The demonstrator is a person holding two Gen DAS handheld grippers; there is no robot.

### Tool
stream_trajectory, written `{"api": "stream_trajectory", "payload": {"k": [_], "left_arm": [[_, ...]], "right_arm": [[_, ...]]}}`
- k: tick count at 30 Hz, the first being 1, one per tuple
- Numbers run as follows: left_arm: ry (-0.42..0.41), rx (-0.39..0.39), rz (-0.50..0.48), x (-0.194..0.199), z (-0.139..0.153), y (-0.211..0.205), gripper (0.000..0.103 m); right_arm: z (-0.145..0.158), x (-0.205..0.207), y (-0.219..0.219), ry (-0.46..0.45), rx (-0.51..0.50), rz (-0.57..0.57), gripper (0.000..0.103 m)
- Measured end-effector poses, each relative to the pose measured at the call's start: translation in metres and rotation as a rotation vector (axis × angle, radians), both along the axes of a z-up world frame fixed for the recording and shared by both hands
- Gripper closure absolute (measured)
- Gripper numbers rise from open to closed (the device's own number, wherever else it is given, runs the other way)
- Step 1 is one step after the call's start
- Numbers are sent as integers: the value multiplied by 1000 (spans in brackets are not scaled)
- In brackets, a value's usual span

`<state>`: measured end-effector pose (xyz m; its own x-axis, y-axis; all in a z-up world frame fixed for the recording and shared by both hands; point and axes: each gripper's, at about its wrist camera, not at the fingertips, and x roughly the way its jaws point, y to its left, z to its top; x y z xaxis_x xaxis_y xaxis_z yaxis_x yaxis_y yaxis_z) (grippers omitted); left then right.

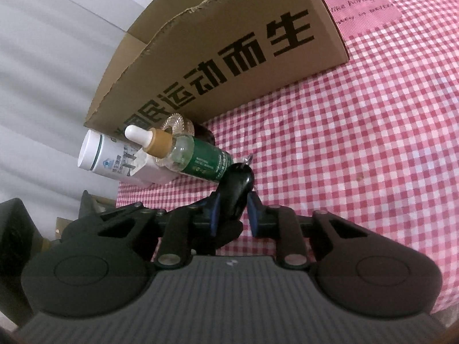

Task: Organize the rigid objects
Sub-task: 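Return the right gripper to the table and grasp the black ring, then carry the black ring into the box with the right gripper and release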

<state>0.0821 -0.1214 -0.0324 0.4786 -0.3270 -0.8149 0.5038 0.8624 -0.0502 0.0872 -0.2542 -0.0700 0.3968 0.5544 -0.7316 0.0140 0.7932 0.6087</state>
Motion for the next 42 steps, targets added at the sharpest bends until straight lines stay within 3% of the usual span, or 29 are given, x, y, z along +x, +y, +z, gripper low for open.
{"api": "stream_trajectory", "payload": {"k": [4,8,15,34,42], "left_arm": [[5,13,-18,3,-2,-6,60],[-4,29,-23,4,-5,-13,59],[-16,31,-13,6,-7,-16,68],[-42,25,-28,1,-6,-18,70],[-98,3,-65,-13,21,-22,71]], "right_arm": [[5,-3,-3,-3,-2,7,84],[6,-3,-1,-3,-10,10,84],[12,-5,-3,-30,26,3,83],[-1,-3,3,-49,26,-31,87],[19,-22,-6,-95,23,-61,88]]}}
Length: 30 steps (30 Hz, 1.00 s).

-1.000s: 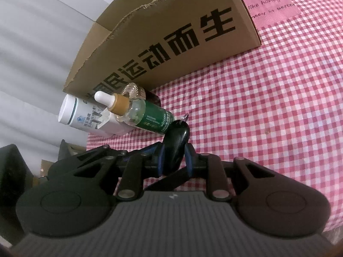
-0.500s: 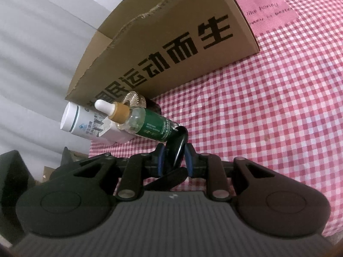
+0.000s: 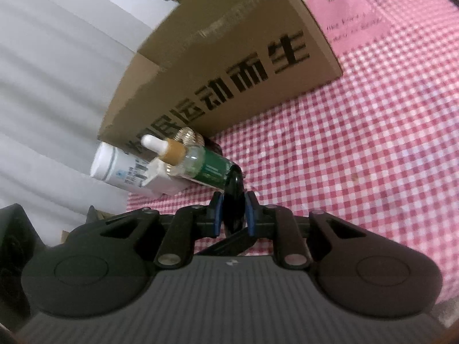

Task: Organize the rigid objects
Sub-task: 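Carry the black ring into the box with the right gripper and release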

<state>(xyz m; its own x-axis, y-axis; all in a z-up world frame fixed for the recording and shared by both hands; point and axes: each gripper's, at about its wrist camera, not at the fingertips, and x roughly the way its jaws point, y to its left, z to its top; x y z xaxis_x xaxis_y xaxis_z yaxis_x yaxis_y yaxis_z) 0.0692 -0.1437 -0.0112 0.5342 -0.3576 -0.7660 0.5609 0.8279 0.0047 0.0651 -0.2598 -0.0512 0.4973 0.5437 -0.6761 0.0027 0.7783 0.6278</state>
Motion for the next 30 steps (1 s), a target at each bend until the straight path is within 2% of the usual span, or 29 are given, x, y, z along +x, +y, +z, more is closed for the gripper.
{"api": "stream_trajectory", "payload": {"k": [2,8,11,15,18,21,25,30], "left_arm": [[-44,-10,-9,-4,17,-1,71],[-213,-7,2,-1,78,2,71],[-241,-14,30,16,103,8,71],[-229,-10,78,48,123,17,70],[-150,-2,134,87,123,25,71],[-22,-6,192,130,110,36,70],[169,1,260,177,78,51,70],[365,8,323,216,40,62,70]], "right_arm": [[13,-6,-3,-28,-1,-5,88],[81,-11,0,-216,-24,39,88],[111,2,8,-307,-53,83,88],[136,37,15,-348,-46,145,88],[141,75,22,-321,-42,199,88],[132,123,29,-231,-21,245,88],[101,181,44,-65,-6,286,88],[51,221,57,125,-4,317,88]]}}
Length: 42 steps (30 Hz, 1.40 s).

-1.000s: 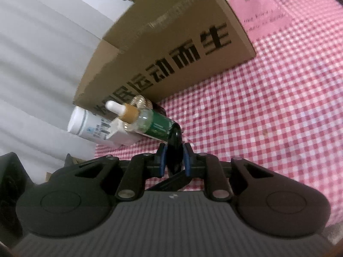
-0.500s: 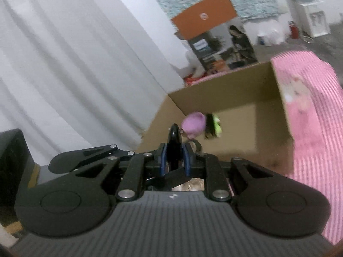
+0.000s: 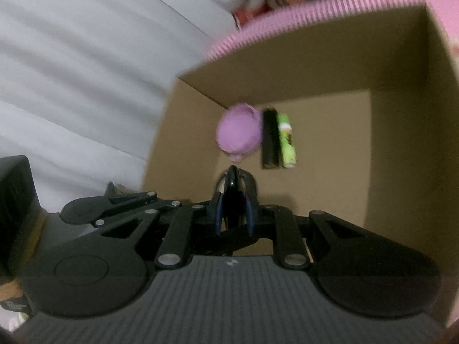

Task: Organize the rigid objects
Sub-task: 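Carry the black ring into the box with the right gripper and release, then return the right gripper and grasp the green dropper bottle by its neck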

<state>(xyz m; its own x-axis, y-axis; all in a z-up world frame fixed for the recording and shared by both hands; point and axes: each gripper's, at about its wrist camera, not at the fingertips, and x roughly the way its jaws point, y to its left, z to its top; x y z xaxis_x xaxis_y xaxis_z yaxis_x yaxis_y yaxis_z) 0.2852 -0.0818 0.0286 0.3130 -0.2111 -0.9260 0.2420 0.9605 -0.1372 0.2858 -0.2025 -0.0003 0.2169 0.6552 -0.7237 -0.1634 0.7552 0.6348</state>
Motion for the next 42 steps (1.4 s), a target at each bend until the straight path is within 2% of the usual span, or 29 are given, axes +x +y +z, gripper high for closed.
{"api": "stream_trajectory", "payload": {"k": [4,8,13,15,17,21,24,28,33,37,39,42], "left_arm": [[83,17,28,8,-17,4,70],[75,46,32,11,-19,3,54],[42,63,37,8,-14,3,47],[21,66,34,7,-11,2,43],[-4,65,36,2,-5,2,42],[-65,49,41,-11,11,5,42],[-144,28,41,-29,32,7,40],[-272,-6,20,-64,62,12,35],[-411,-57,-30,-118,87,20,29],[-482,-60,-100,-164,78,17,26],[-489,-59,-128,-182,66,14,26],[-493,-52,-165,-206,41,7,26]], "right_arm": [[-29,15,4,106,-11,17,87],[-37,22,9,139,-28,34,85],[-41,26,12,146,-45,41,84],[-38,27,11,128,-50,35,78],[-34,28,9,98,-61,26,71],[-16,24,-2,31,-72,1,69],[6,13,-9,-35,-55,-16,69],[47,-21,-26,-177,-25,-33,69],[96,-89,-52,-392,-19,-51,68],[108,-146,-70,-500,-33,-74,68],[106,-169,-77,-518,-33,-82,68],[88,-200,-76,-516,-40,-83,68]]}}
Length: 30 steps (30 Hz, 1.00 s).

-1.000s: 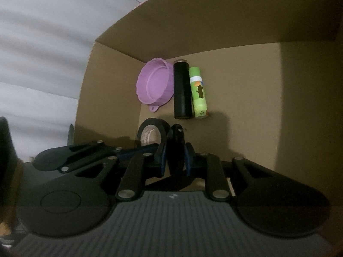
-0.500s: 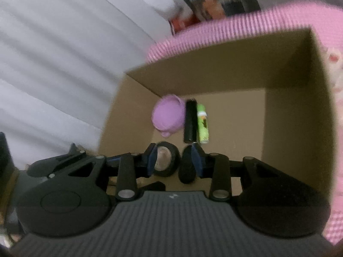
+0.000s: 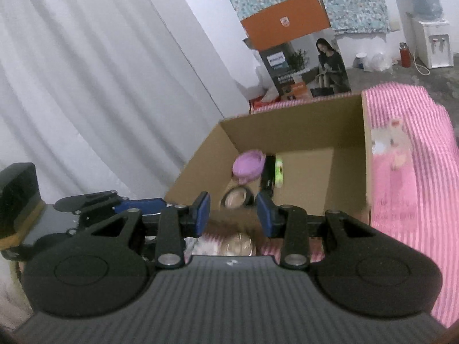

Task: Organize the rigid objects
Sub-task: 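Return the right gripper and grasp the green dropper bottle by its neck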

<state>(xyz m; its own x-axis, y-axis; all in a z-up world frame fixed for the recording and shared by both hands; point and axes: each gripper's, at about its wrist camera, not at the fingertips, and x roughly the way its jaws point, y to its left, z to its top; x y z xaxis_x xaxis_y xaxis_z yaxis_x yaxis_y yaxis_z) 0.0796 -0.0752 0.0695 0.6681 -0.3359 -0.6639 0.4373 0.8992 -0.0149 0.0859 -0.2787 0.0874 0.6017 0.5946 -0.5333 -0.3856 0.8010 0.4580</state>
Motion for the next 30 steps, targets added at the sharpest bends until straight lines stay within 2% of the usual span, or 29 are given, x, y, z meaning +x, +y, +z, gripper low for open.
{"api": "stream_trajectory", "payload": {"k": [4,8,12,16,18,21,24,30], "left_arm": [[0,51,-56,-20,-39,-18,28],[14,93,-76,-26,-73,-30,36],[2,132,-67,-25,-95,-34,43],[-16,167,-58,-21,-111,-40,49],[-16,179,-57,-17,-117,-41,57],[-18,189,-55,-13,-125,-41,62],[-25,183,-54,-10,-128,-43,62],[-30,173,-74,-8,-130,-47,62]], "right_arm": [[-31,-19,14,22,-46,7,68],[-62,-18,38,53,-80,36,69],[-72,-14,55,55,-133,61,71],[-74,-6,66,48,-172,87,73],[-77,-3,70,47,-197,102,74],[-81,2,77,49,-238,116,78],[-83,5,79,49,-261,125,82],[-81,6,72,57,-270,122,83]]}}
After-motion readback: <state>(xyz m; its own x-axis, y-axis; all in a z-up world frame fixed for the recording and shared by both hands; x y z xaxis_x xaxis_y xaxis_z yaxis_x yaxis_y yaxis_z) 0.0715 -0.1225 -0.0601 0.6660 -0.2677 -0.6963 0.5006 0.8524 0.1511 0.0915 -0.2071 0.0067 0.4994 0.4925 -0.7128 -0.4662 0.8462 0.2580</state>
